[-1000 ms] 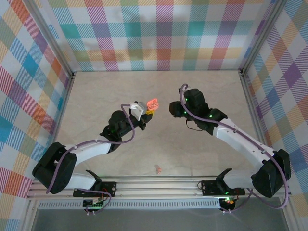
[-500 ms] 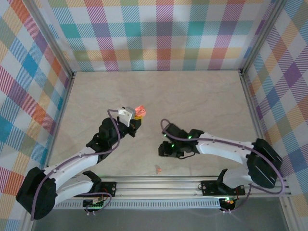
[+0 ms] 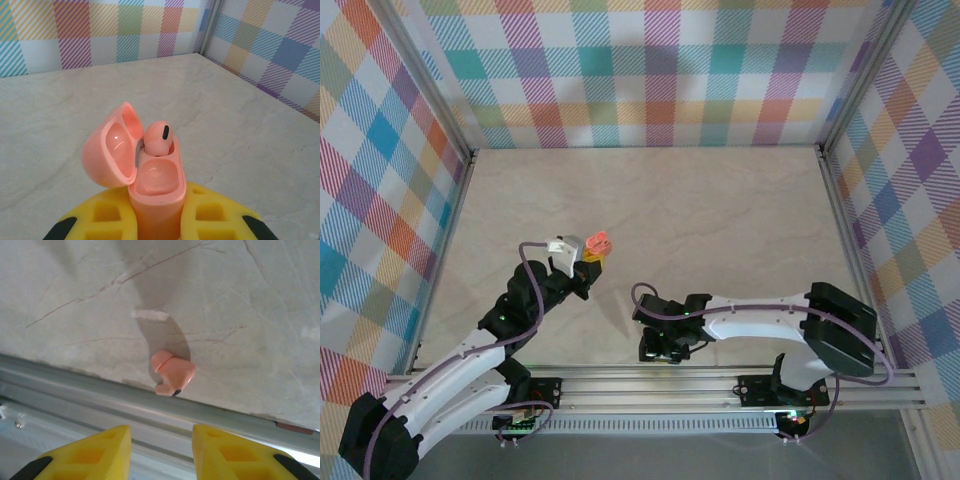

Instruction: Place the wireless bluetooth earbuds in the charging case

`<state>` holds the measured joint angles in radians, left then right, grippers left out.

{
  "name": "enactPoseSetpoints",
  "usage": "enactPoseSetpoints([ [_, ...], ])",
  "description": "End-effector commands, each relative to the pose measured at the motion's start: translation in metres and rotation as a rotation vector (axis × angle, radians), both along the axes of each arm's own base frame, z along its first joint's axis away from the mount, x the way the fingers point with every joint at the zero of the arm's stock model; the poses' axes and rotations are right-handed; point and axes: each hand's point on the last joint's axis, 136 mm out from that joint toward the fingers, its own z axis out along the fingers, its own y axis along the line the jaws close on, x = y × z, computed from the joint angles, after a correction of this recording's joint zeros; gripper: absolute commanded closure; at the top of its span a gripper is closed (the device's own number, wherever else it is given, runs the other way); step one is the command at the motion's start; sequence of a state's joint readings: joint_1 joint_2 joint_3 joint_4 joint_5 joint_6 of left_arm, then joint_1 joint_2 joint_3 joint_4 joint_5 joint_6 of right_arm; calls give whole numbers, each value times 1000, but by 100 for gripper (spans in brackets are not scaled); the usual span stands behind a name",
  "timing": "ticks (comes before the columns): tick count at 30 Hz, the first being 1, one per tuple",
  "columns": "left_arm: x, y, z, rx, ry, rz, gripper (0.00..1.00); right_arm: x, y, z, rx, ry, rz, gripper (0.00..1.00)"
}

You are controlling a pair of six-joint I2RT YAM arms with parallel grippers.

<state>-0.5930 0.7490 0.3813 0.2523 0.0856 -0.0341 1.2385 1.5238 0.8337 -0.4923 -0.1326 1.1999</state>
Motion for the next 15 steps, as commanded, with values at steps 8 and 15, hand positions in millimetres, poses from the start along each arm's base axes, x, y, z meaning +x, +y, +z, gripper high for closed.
enactPoseSetpoints([
  [8,-5,6,-2,-9,2,9,100,15,-2,-16,-95,2,-57,71],
  [15,-2,6,-4,-1,0,17,100,51,-7,-17,-71,-33,-106,79],
])
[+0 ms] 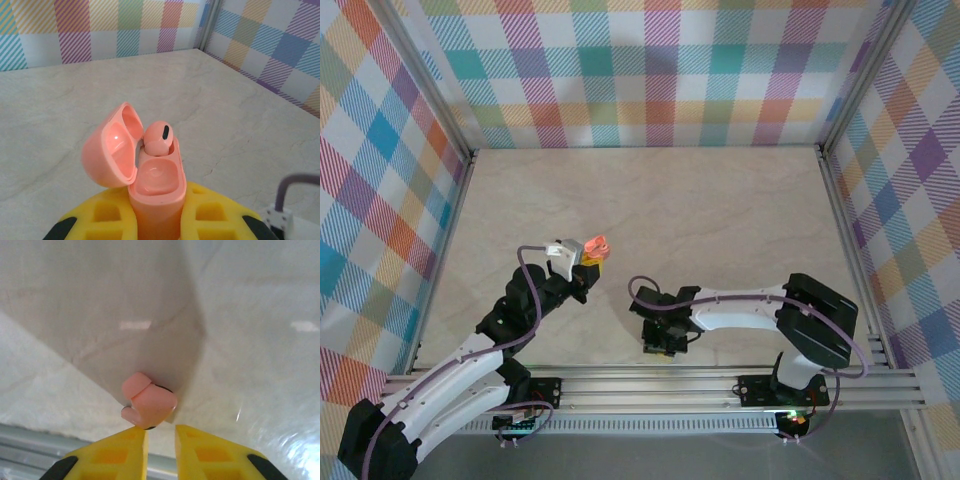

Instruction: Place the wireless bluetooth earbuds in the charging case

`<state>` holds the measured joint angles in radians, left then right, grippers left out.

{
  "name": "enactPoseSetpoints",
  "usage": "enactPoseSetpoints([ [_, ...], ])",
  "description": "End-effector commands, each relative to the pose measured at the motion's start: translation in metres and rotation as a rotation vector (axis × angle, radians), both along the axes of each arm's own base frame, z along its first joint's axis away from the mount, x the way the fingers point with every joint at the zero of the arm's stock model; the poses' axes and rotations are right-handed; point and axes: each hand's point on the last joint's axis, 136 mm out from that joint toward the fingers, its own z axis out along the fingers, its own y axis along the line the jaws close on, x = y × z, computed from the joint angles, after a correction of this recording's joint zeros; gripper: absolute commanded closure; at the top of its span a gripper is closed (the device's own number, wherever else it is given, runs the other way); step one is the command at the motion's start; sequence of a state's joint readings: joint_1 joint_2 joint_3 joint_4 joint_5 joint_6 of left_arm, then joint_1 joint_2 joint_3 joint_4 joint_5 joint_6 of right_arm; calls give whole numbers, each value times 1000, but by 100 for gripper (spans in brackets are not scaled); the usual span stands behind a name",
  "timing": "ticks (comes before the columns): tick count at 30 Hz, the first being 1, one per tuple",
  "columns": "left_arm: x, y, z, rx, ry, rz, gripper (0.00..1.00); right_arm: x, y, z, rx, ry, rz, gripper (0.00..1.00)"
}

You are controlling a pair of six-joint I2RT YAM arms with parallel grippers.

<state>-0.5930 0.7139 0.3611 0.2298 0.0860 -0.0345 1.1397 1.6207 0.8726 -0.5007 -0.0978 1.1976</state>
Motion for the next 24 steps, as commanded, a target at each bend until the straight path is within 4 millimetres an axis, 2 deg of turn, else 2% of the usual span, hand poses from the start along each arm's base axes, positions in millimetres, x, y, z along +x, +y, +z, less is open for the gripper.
enactPoseSetpoints([
  [1,4,3,1,-2,-10,17,100,19,-2,-1,-3,-26,-1,79],
  [4,7,1,0,15,-10,14,100,36,-2,-6,14,-28,-15,80],
  [9,13,-5,-3,42,2,2,100,79,-8,-7,30,-66,-34,81],
  [16,18,-10,-10,63,19,-4,100,135,-16,30,36,-199,-9,73],
  [19,20,-11,-11,65,20,-5,100,142,-26,36,30,-216,-27,71],
  [24,20,-10,-12,74,20,-5,100,138,-36,37,39,-226,-70,68],
])
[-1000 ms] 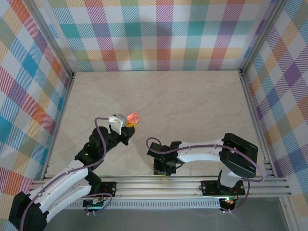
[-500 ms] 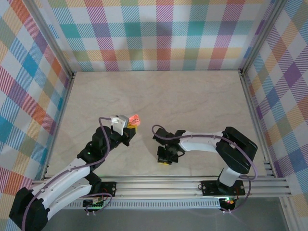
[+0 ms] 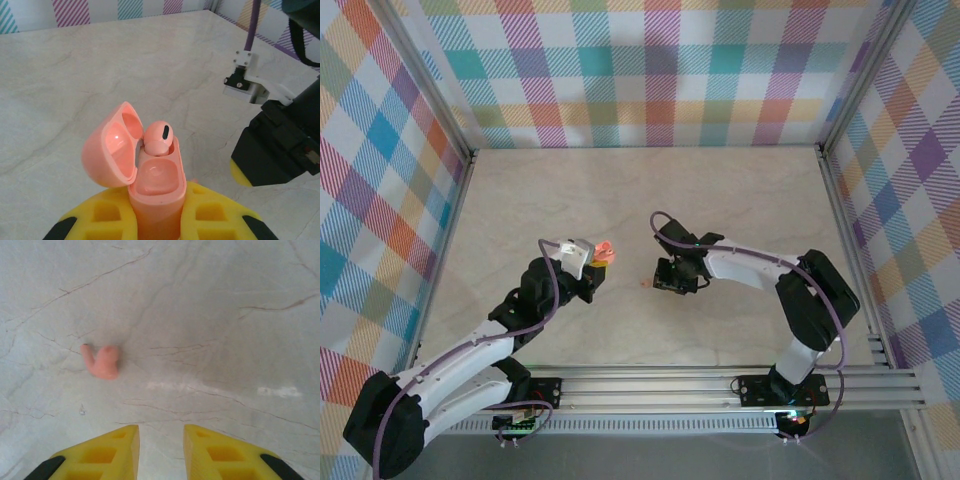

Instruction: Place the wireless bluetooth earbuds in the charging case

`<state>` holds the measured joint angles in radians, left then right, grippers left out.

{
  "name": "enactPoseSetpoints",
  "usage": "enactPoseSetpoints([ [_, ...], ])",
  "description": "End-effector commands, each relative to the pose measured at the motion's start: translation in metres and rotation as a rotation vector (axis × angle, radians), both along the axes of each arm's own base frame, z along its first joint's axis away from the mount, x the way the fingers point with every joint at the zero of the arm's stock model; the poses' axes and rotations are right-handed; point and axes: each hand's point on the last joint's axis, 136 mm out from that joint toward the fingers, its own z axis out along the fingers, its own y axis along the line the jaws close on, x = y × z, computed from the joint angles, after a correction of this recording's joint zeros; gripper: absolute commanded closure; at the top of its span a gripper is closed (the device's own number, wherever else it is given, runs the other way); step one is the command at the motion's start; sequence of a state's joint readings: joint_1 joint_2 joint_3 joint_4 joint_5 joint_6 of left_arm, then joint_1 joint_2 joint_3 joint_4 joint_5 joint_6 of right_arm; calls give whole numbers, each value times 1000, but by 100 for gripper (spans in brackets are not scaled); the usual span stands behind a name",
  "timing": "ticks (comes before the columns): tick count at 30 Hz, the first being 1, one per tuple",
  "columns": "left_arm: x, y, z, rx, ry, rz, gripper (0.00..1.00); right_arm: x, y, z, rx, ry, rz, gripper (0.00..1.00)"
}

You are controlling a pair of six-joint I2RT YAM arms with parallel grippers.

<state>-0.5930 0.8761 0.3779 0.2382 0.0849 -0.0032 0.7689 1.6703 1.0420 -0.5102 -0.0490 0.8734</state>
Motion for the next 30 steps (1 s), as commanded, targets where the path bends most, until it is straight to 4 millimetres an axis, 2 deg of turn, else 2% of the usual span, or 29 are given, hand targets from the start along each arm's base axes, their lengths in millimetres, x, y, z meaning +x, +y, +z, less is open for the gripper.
enactPoseSetpoints([
  [1,8,-2,26,-24,-75,0,100,-6,-12,4,-18,-24,-2,68],
  [3,8,-3,26,-21,-75,-3,100,-4,-14,4,-20,-45,-17,67],
  [7,7,-3,26,-14,-75,-11,100,2,-5,9,15,-69,-4,68],
  [14,5,2,28,4,-88,2,100,-5,32,-3,44,-51,81,69],
  [18,4,3,26,15,-83,1,100,1,46,-7,39,-66,118,70],
  [22,2,5,26,18,-92,5,100,7,53,-10,28,-73,142,73],
  [30,3,5,26,25,-95,2,100,21,62,-5,-12,-109,227,73],
])
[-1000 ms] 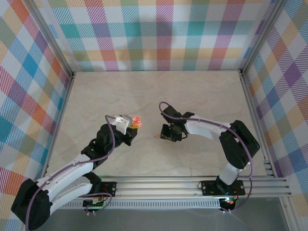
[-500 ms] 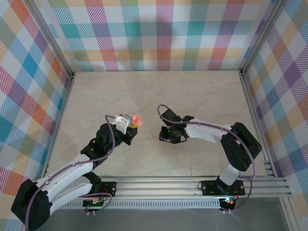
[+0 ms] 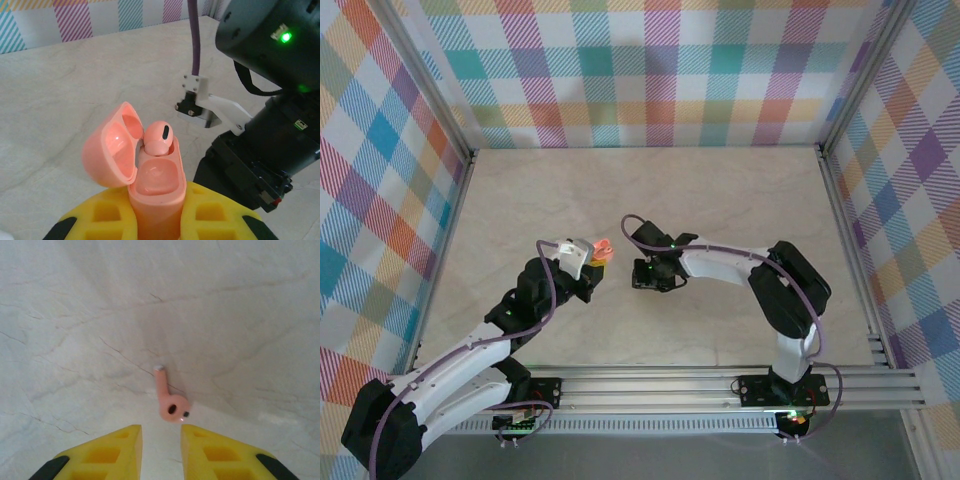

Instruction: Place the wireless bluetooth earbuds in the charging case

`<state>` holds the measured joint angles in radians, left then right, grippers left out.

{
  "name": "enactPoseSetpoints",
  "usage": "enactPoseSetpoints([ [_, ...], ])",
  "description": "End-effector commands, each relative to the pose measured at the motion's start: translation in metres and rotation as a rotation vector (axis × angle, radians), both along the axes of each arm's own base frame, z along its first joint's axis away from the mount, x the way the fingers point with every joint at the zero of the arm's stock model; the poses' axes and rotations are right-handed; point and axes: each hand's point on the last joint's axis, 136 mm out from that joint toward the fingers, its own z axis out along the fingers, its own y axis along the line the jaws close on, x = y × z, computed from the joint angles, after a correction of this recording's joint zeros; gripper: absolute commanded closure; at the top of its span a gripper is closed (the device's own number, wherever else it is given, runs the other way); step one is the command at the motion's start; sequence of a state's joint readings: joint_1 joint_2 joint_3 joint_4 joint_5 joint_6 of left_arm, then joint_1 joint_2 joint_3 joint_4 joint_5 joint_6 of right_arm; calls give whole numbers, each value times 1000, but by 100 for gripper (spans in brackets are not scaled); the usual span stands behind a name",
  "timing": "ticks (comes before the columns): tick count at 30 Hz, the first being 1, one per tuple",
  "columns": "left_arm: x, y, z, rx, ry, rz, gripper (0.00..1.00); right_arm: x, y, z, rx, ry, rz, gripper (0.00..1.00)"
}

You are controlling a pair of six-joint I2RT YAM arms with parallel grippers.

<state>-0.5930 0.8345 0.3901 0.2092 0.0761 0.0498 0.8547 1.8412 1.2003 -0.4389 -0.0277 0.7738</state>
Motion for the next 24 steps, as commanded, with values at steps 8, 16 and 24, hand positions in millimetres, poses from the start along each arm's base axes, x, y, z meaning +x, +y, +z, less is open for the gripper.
enactPoseSetpoints([
  [8,5,1,15,2,-42,10,100,8,2,-12,-42,27,106,73],
  [16,7,0,14,8,-38,8,100,21,-30,-21,-84,48,54,73],
  [24,8,1,14,13,-34,13,100,34,-46,-16,-71,1,81,75],
])
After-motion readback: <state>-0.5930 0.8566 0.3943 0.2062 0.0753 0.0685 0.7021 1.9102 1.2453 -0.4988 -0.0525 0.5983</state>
